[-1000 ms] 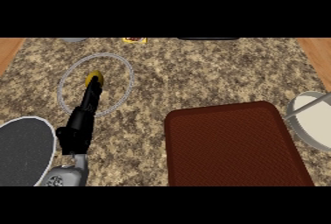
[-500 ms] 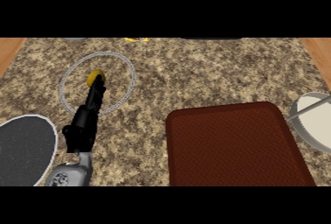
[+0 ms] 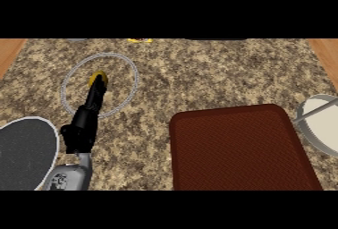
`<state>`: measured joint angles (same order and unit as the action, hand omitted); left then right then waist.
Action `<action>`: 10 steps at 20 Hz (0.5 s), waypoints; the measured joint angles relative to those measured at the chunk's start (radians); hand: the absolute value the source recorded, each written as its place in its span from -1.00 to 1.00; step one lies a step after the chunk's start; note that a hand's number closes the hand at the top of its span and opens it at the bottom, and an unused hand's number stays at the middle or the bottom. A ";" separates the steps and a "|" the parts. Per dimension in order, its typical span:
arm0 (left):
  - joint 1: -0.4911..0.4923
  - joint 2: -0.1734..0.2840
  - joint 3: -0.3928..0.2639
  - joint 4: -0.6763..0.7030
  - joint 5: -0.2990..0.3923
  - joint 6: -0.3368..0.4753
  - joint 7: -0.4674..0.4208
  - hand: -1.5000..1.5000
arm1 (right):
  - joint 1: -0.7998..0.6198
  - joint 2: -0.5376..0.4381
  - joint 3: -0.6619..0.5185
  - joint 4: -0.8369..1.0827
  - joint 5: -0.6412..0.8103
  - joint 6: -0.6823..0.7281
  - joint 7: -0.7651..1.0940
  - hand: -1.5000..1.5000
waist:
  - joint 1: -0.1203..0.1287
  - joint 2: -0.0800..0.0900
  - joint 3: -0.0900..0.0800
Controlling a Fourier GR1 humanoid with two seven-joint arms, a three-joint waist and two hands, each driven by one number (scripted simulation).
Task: Pick the bell pepper from the tray and place it in the tiered basket
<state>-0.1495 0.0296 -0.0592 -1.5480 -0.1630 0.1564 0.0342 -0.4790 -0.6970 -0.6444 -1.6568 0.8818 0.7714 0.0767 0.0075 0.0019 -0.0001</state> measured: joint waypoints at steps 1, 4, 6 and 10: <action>0.006 0.000 0.001 0.000 0.004 -0.002 -0.005 0.00 | -0.011 0.028 -0.016 0.024 -0.008 -0.010 0.024 -1.00 | 0.002 0.000 0.000; 0.006 0.009 0.008 0.000 0.010 -0.013 -0.005 0.00 | -0.050 0.062 -0.034 0.105 -0.034 -0.020 0.065 -1.00 | 0.002 0.000 0.000; 0.012 0.010 0.010 -0.002 0.017 -0.020 -0.006 0.00 | -0.058 0.072 -0.066 0.138 -0.073 -0.015 0.068 -1.00 | -0.001 -0.001 0.000; 0.011 0.000 -0.002 -0.011 -0.003 -0.003 0.012 0.00 | -0.086 0.096 -0.131 0.185 -0.152 -0.020 0.086 -1.00 | -0.005 -0.002 0.000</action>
<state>-0.1382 0.0299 -0.0610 -1.5591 -0.1659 0.1530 0.0463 -0.5652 -0.6011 -0.7758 -1.4719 0.7303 0.7511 0.1630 0.0028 -0.0004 0.0002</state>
